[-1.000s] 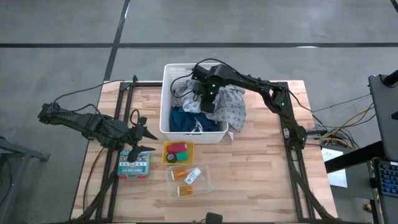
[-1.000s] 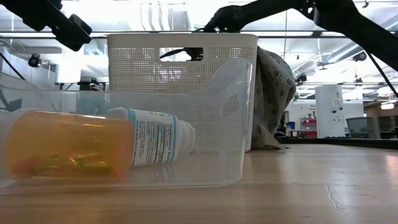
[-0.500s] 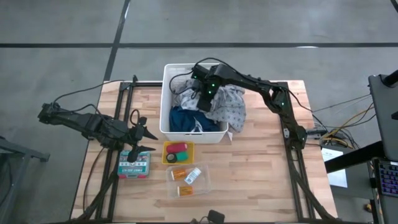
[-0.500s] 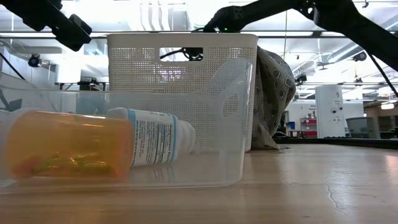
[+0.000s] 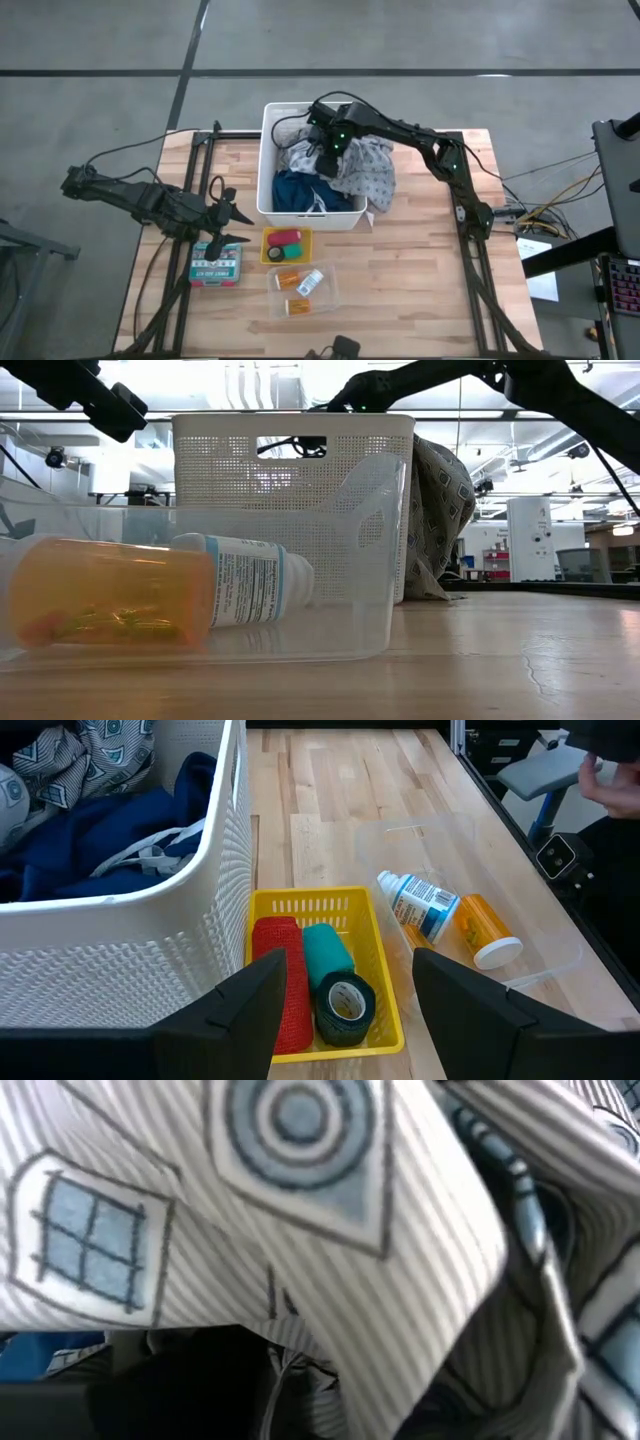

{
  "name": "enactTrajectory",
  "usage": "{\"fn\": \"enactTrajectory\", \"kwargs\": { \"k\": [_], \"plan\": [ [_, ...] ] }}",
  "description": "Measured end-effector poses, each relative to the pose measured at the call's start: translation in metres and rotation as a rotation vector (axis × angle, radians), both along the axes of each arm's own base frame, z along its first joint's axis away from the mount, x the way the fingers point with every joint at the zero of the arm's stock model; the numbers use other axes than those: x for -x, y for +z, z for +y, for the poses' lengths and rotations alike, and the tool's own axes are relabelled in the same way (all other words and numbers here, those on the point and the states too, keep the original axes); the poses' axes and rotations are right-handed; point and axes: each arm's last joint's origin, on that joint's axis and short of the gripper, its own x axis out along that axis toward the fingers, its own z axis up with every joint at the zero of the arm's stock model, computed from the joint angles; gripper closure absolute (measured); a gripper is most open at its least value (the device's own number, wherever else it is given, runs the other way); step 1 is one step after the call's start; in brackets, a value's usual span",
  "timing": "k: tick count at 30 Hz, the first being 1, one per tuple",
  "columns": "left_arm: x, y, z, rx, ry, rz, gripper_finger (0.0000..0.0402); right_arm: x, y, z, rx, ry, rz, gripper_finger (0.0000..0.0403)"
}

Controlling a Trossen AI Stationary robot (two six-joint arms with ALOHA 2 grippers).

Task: Pick & Place Medicine items
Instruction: Put the gray lapover patient gown into the white laundry bin

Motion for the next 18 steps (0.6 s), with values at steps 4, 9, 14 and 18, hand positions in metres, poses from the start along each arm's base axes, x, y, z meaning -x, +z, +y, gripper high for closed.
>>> {"fn": "enactTrajectory", "kwargs": {
  "k": [4, 9, 14, 18],
  "plan": [
    [0.0, 0.0, 0.0, 0.0, 0.0, 0.0, 0.0176, -0.001, 0.001, -0.001, 0.008, 0.0, -0.009, 0.0117],
    [0.0, 0.0, 0.0, 0.0, 0.0, 0.0, 0.0176, -0.001, 0.001, 0.0, 0.01, 0.005, -0.01, 0.0096],
    [0.0, 0.0, 0.0, 0.0, 0.0, 0.0, 0.0176, 0.0, 0.011, 0.0, 0.023, 0.005, -0.035, 0.0084],
    [0.0, 0.0, 0.0, 0.0, 0.0, 0.0, 0.0176, 0.001, 0.026, 0.002, 0.04, 0.009, -0.07, 0.0077]
  ]
}}
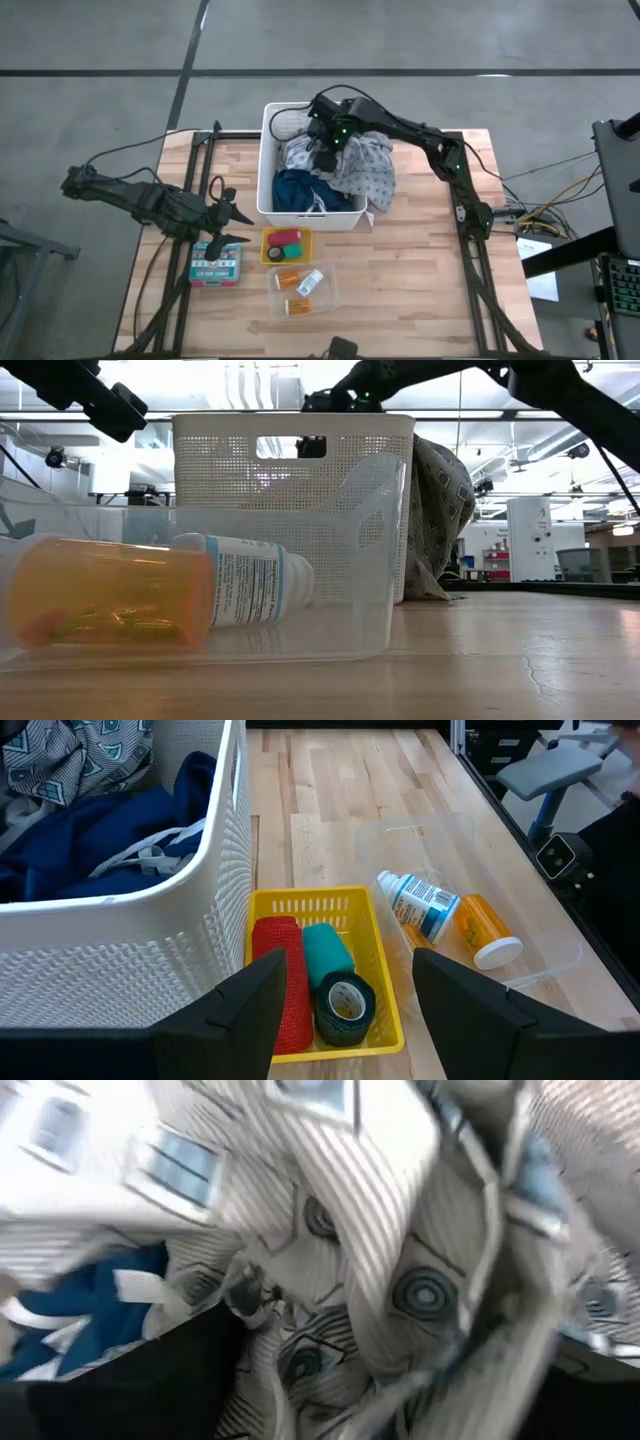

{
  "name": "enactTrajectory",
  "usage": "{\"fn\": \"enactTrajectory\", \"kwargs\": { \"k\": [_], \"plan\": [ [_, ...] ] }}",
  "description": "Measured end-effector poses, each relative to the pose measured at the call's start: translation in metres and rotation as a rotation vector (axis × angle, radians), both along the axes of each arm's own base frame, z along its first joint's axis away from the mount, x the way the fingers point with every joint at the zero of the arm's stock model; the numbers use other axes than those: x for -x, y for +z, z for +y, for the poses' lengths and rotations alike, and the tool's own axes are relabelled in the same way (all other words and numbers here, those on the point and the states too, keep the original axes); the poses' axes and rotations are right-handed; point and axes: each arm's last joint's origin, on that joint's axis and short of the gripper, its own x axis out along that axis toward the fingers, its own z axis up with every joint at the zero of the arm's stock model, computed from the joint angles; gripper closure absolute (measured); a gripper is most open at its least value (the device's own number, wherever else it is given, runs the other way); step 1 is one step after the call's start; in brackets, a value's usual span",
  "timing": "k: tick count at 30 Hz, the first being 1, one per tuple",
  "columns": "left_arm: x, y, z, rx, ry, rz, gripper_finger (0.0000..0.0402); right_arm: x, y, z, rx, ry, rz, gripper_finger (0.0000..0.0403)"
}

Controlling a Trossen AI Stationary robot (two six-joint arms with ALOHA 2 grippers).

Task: Pick & Place Medicine items
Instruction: Put the gray lapover patient gown into the white laundry bin

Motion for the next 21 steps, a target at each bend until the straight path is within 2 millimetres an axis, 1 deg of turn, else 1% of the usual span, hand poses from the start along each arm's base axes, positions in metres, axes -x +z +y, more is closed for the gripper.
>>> {"fn": "enactTrajectory", "kwargs": {
  "k": [13, 18, 21],
  "plan": [
    [0.0, 0.0, 0.0, 0.0, 0.0, 0.0, 0.0176, 0.011, 0.064, 0.018, 0.069, 0.025, -0.149, 0.0075],
    [0.0, 0.0, 0.0, 0.0, 0.0, 0.0, 0.0176, 0.019, 0.091, 0.031, 0.095, 0.046, -0.215, 0.008],
    [0.0, 0.0, 0.0, 0.0, 0.0, 0.0, 0.0176, 0.028, 0.108, 0.041, 0.11, 0.06, -0.249, 0.0082]
  ]
}}
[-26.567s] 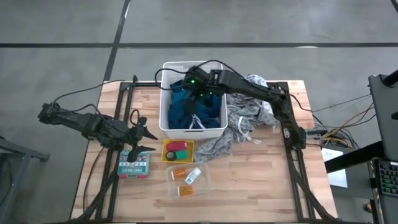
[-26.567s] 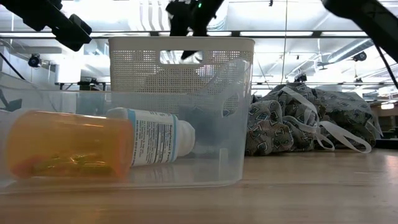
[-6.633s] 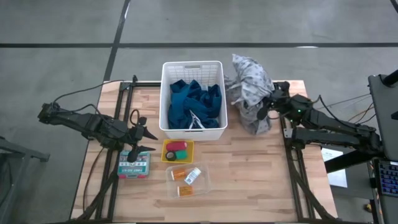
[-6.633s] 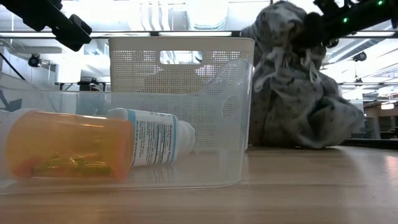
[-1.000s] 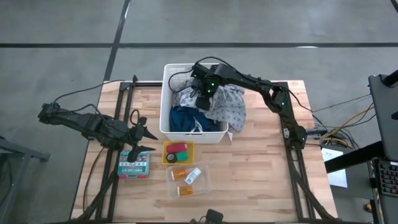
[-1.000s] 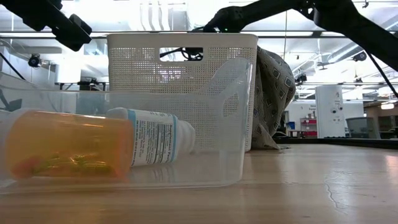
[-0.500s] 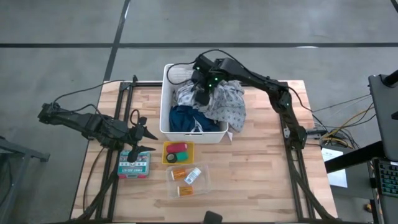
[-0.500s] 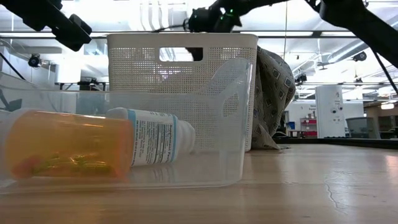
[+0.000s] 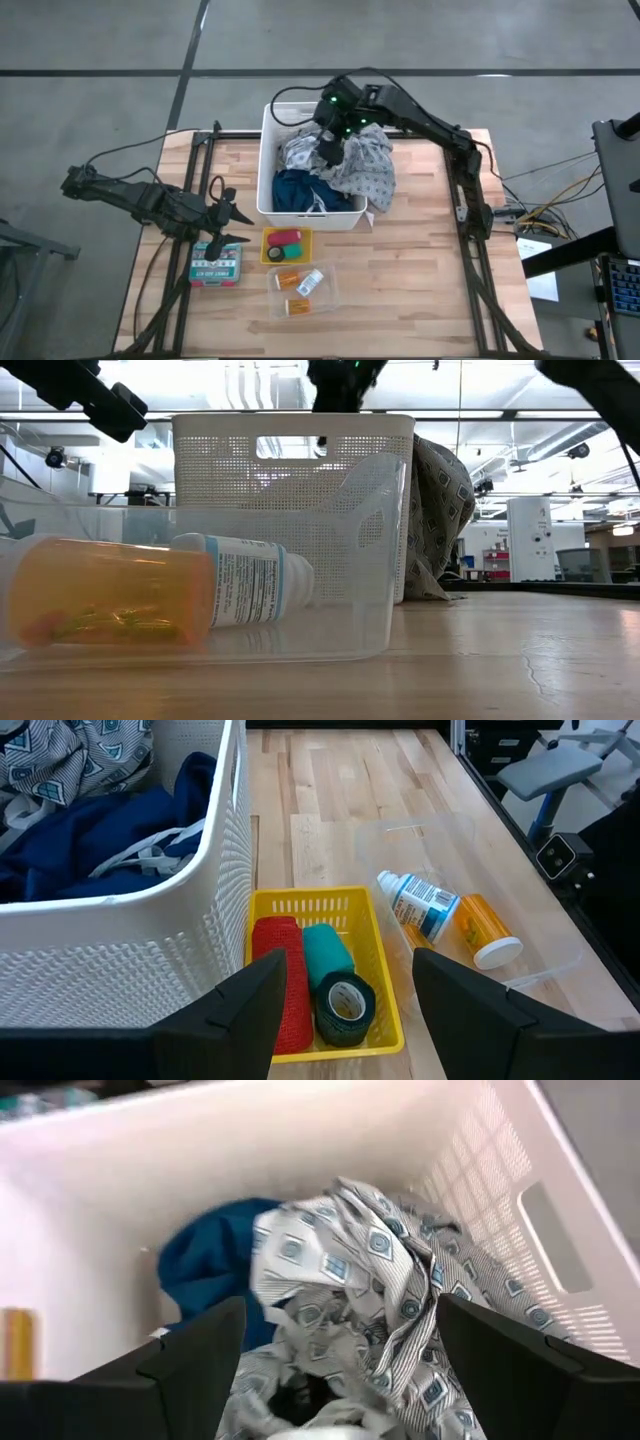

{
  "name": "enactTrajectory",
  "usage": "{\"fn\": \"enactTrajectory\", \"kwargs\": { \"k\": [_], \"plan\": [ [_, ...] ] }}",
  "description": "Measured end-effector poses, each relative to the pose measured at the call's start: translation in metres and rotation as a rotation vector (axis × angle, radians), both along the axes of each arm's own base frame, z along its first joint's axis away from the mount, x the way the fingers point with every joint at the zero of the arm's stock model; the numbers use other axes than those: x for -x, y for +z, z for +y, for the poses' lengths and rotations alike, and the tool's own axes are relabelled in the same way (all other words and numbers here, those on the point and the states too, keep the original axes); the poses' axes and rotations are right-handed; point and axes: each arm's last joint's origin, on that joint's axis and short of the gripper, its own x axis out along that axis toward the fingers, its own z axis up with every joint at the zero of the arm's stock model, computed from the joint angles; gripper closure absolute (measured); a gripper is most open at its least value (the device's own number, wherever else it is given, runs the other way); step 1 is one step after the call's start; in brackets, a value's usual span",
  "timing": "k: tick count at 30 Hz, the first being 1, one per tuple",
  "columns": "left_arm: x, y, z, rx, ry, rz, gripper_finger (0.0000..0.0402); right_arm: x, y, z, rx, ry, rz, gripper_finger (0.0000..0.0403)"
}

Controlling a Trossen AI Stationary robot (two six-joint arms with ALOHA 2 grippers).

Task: Pick & Place Medicine items
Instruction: Put the gray lapover patient gown into the white laundry bin

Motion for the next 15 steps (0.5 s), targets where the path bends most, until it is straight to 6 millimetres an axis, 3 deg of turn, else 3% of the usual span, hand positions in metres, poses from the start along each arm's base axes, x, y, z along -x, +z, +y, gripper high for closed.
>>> {"fn": "enactTrajectory", "kwargs": {
  "k": [8, 15],
  "plan": [
    [0.0, 0.0, 0.0, 0.0, 0.0, 0.001, 0.0176, 0.033, 0.048, 0.034, 0.062, 0.08, -0.086, 0.0081],
    [0.0, 0.0, 0.0, 0.0, 0.0, 0.0, 0.0176, 0.058, 0.072, 0.068, 0.092, 0.127, -0.105, 0.008]
  ]
}}
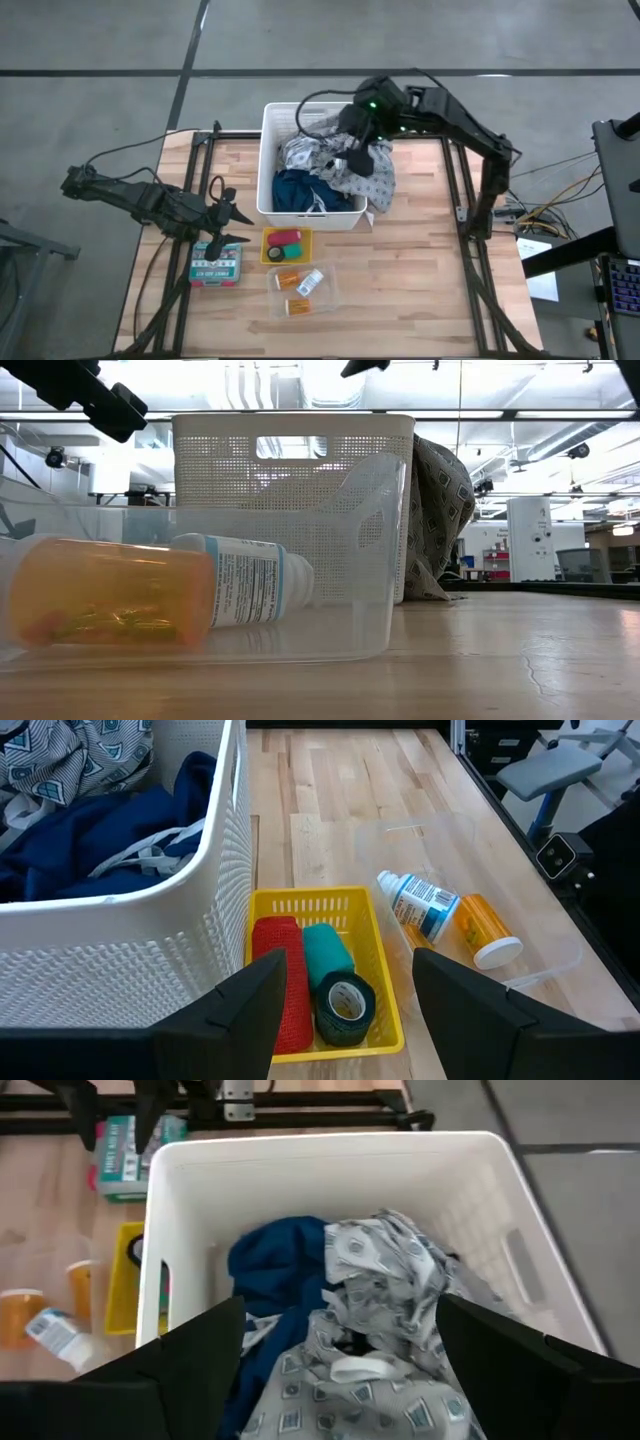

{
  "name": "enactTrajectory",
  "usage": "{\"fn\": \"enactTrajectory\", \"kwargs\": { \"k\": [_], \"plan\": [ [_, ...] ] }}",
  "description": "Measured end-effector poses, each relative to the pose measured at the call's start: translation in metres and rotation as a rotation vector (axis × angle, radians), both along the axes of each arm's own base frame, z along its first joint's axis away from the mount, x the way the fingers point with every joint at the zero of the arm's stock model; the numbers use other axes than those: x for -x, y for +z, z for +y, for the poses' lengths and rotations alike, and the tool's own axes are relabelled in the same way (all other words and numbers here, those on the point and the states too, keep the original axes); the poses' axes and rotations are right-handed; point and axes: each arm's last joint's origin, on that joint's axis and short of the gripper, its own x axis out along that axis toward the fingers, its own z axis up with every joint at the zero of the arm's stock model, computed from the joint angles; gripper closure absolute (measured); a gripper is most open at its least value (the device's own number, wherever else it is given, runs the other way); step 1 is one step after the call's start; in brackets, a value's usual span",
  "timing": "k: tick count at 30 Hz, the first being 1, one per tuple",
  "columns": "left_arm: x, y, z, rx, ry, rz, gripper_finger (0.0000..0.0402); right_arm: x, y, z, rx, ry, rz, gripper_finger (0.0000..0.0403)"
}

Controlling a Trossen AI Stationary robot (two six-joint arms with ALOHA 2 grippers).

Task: Pick & Place Medicine items
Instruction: Put the gray lapover patient gown into the white laundry bin

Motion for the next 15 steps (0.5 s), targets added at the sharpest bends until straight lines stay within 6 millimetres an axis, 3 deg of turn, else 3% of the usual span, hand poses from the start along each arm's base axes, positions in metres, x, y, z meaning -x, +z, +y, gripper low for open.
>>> {"fn": "enactTrajectory", "kwargs": {
  "k": [4, 15],
  "plan": [
    [0.0, 0.0, 0.0, 0.0, 0.0, 0.0, 0.0176, 0.007, 0.002, 0.017, 0.059, -0.017, 0.016, 0.0074],
    [0.0, 0.0, 0.0, 0.0, 0.0, 0.0, 0.0176, 0.021, -0.017, 0.056, 0.087, 0.001, 0.011, 0.0055]
  ]
}}
